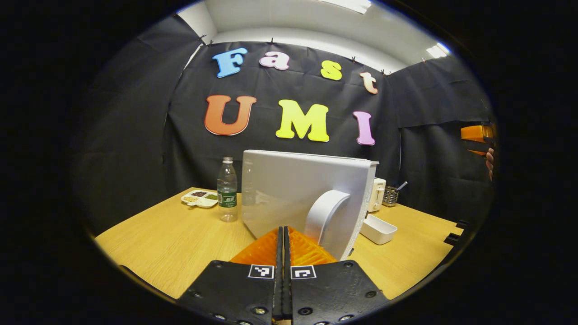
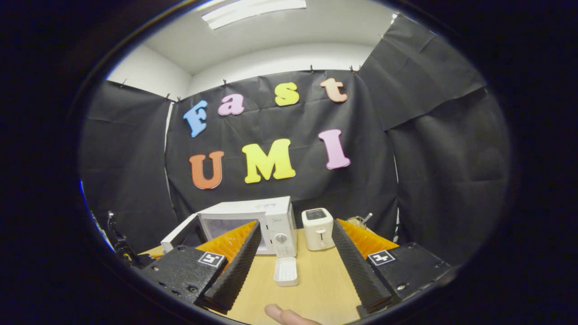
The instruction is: Open the microwave oven with the left hand, put the food in, and close the microwave oven.
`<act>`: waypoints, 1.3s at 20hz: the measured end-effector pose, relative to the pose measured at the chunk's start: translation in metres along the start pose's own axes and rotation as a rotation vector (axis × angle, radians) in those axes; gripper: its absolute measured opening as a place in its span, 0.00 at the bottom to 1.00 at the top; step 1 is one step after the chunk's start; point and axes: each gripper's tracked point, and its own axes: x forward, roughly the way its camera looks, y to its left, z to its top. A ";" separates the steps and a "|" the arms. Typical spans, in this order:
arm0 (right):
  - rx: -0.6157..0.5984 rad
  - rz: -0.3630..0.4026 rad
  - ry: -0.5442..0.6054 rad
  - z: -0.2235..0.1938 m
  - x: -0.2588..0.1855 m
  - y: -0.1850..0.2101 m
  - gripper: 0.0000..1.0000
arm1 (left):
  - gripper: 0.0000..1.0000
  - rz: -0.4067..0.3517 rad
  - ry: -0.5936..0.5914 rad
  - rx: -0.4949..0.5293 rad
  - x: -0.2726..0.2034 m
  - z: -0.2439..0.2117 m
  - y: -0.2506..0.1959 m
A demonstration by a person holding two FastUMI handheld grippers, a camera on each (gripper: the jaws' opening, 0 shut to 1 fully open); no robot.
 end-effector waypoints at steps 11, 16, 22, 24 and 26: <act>-0.023 0.035 0.003 0.014 0.024 -0.003 1.00 | 0.00 -0.110 0.023 0.016 0.080 0.000 -0.090; -0.053 0.033 0.016 0.010 0.040 -0.012 0.89 | 0.00 -0.120 0.066 -0.008 0.124 -0.009 -0.108; -0.063 0.022 0.051 0.000 0.074 -0.024 0.89 | 0.00 -0.140 0.059 -0.056 0.163 0.006 -0.120; -0.055 0.026 0.062 -0.002 0.086 -0.026 0.89 | 0.00 -0.145 0.043 -0.045 0.174 0.010 -0.126; -0.052 0.042 0.067 -0.002 0.095 -0.023 1.00 | 0.00 -0.143 0.041 -0.016 0.186 0.011 -0.128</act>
